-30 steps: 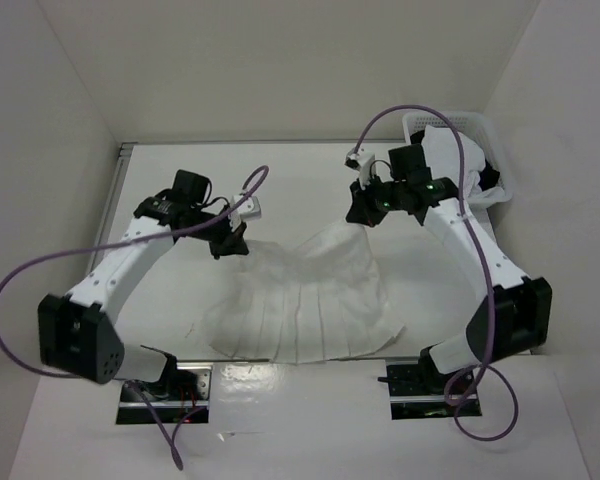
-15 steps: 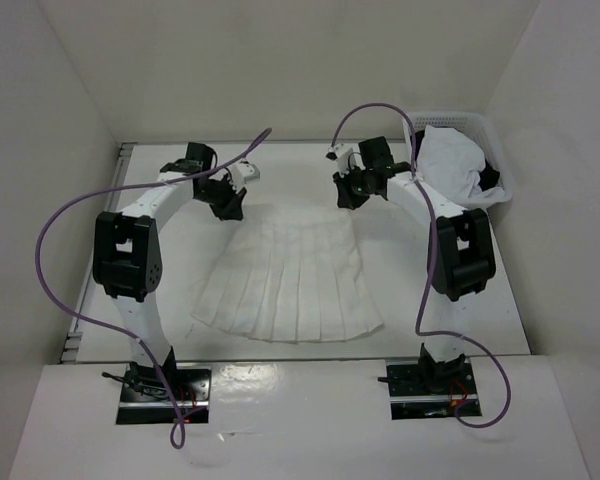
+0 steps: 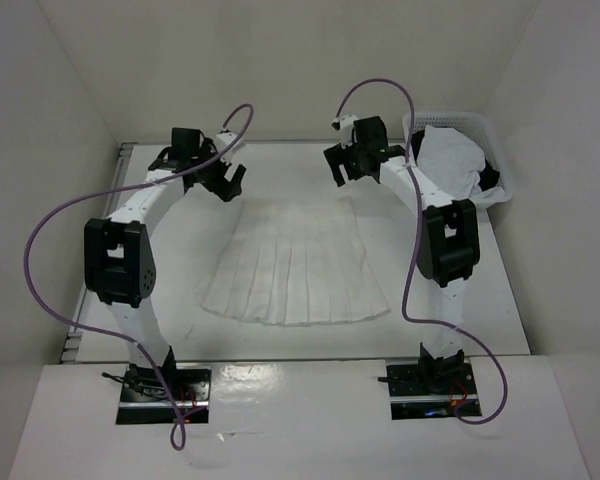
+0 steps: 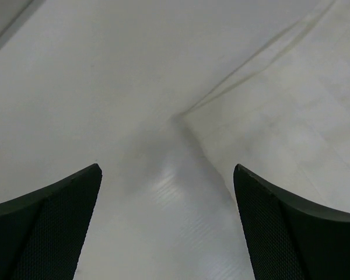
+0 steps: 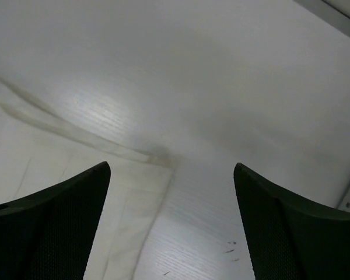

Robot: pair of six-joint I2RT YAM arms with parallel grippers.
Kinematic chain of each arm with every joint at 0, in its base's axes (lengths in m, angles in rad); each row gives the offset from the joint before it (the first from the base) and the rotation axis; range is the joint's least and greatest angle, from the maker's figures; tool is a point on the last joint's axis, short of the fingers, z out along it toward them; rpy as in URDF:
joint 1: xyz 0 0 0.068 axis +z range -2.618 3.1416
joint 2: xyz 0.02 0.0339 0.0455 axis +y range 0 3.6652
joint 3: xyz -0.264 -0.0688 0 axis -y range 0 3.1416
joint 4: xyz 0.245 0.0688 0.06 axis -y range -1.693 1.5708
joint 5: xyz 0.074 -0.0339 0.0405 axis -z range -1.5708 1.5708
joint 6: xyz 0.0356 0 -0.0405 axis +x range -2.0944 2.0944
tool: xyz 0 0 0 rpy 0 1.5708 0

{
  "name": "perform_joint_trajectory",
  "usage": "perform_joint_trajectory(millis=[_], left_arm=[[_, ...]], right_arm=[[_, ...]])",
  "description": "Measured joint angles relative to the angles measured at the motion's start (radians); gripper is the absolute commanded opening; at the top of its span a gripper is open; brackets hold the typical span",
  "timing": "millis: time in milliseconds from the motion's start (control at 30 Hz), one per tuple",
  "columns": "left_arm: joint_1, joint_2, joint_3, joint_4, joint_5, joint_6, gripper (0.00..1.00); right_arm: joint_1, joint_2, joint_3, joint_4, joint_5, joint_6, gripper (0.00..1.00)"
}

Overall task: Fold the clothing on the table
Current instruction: Flatten the skirt out

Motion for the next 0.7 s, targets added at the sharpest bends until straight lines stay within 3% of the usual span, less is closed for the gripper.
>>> perform_joint_trajectory(millis=[133,467,700], left_arm=[[0.048,-0.140,-0.102,0.047,-0.042,-0.098,0.99],[0.081,-0.546,-0.265,-0.056,-0.049,-0.226,0.99],[0.056,-0.620,-0.325,-0.222,-0.011,-0.249,0.99]], right_arm=[[0.000,-0.076,-0.037,0.014,0.093,0.061,0.99],[0.044,-0.498,-0.346,-0.050,0.040,0.056,0.99],[0.065,-0.511,-0.399,-0.209,0.021,0.066,0.99]])
